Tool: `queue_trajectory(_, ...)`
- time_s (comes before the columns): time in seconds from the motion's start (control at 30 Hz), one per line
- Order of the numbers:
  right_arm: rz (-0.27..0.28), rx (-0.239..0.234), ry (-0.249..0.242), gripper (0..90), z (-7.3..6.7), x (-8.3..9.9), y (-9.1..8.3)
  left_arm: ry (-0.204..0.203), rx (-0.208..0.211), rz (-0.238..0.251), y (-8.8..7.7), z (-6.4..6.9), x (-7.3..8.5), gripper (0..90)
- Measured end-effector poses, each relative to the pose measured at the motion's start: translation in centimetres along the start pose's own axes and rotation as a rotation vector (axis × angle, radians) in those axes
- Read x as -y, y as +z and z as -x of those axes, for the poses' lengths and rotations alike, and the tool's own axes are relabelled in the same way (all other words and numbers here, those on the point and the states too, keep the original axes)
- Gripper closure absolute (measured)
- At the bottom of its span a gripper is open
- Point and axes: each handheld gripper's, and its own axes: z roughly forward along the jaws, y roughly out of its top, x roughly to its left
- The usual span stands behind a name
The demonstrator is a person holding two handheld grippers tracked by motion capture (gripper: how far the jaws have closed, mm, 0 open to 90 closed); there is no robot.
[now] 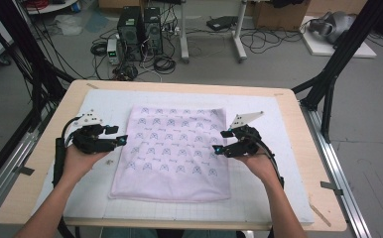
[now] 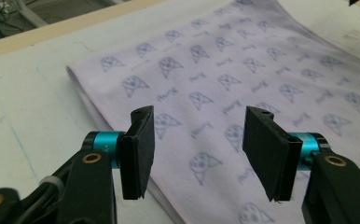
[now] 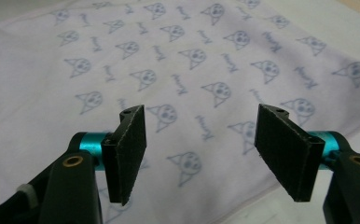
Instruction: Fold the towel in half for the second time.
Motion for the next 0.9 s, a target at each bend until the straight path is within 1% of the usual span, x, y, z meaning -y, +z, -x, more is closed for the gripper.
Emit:
queue_trajectory(0.03, -0.001, 0.005, 0.004, 34.6, 0.5, -0.3, 0.1, -0.008, -0.009, 0.005, 0.3, -0.4, -0.3, 45.9)
queue_trajectory(0.1, -0.006, 0.017, 0.016, 35.4, 1.6, -0.9, 0.3, -0.019, -0.028, -0.002, 1.1, -1.2, -0.8, 47.7)
queue_trajectory(0.13, -0.011, 0.027, 0.02, 35.8, 2.3, -1.2, 0.5, -0.021, -0.044, -0.011, 1.6, -1.7, -1.0, 48.6)
queue_trajectory(0.17, -0.023, 0.039, 0.029, 36.5, 3.0, -1.5, 0.8, -0.026, -0.063, -0.017, 2.3, -2.3, -1.2, 49.2)
queue_trajectory(0.2, -0.016, 0.054, 0.042, 37.5, 3.9, -1.7, 1.1, -0.033, -0.074, -0.024, 2.9, -2.8, -1.3, 50.6)
queue_trajectory(0.23, -0.024, 0.062, 0.055, 37.5, 4.7, -1.9, 1.3, -0.043, -0.084, -0.033, 3.3, -3.2, -1.4, 51.3)
queue_trajectory(0.27, -0.029, 0.079, 0.058, 38.0, 5.2, -2.0, 1.5, -0.052, -0.098, -0.052, 4.1, -3.7, -1.4, 51.8)
queue_trajectory(0.3, -0.029, 0.102, 0.071, 39.4, 6.0, -2.0, 1.7, -0.051, -0.111, -0.071, 4.7, -4.1, -1.3, 52.2)
queue_trajectory(0.33, -0.024, 0.115, 0.086, 39.5, 6.6, -2.0, 1.9, -0.054, -0.129, -0.068, 5.2, -4.5, -1.2, 52.6)
queue_trajectory(0.4, -0.047, 0.14, 0.123, 39.6, 7.7, -1.8, 2.4, -0.093, -0.152, -0.067, 6.2, -5.2, -0.7, 54.1)
queue_trajectory(0.43, -0.053, 0.153, 0.125, 39.9, 8.2, -1.6, 2.7, -0.117, -0.159, -0.068, 6.5, -5.5, -0.4, 54.0)
queue_trajectory(0.47, -0.064, 0.165, 0.136, 40.0, 8.5, -1.5, 2.9, -0.139, -0.168, -0.083, 7.0, -5.9, 0.0, 53.3)
queue_trajectory(0.53, -0.088, 0.178, 0.165, 40.0, 9.2, -1.0, 3.7, -0.151, -0.189, -0.119, 7.9, -6.3, 0.5, 51.1)
queue_trajectory(0.57, -0.096, 0.176, 0.187, 39.9, 9.5, -0.7, 4.0, -0.164, -0.184, -0.131, 8.4, -6.4, 0.8, 50.1)
queue_trajectory(0.63, -0.122, 0.177, 0.22, 40.2, 10.1, -0.1, 5.0, -0.179, -0.19, -0.133, 8.9, -6.6, 1.0, 49.7)
queue_trajectory(0.67, -0.124, 0.176, 0.23, 40.6, 10.2, 0.1, 5.2, -0.188, -0.197, -0.135, 9.2, -6.7, 1.1, 49.8)
queue_trajectory(0.7, -0.12, 0.169, 0.253, 41.4, 10.4, 0.3, 5.6, -0.199, -0.199, -0.137, 9.4, -6.9, 1.3, 50.0)
queue_trajectory(0.73, -0.113, 0.166, 0.268, 43.4, 10.5, 0.4, 5.8, -0.212, -0.196, -0.138, 9.5, -7.0, 1.4, 50.1)
queue_trajectory(0.77, -0.111, 0.161, 0.271, 46.4, 10.5, 0.5, 6.1, -0.22, -0.188, -0.139, 9.7, -7.1, 1.5, 50.0)
queue_trajectory(0.83, -0.12, 0.157, 0.269, 51.0, 10.4, 0.5, 6.7, -0.22, -0.164, -0.154, 10.2, -7.0, 1.6, 50.6)
queue_trajectory(0.87, -0.134, 0.148, 0.268, 57.3, 10.3, 0.6, 6.9, -0.205, -0.164, -0.17, 10.5, -6.8, 1.6, 51.5)
queue_trajectory(0.9, -0.146, 0.128, 0.262, 65.3, 10.2, 0.6, 7.2, -0.181, -0.172, -0.172, 10.6, -6.6, 1.5, 53.8)
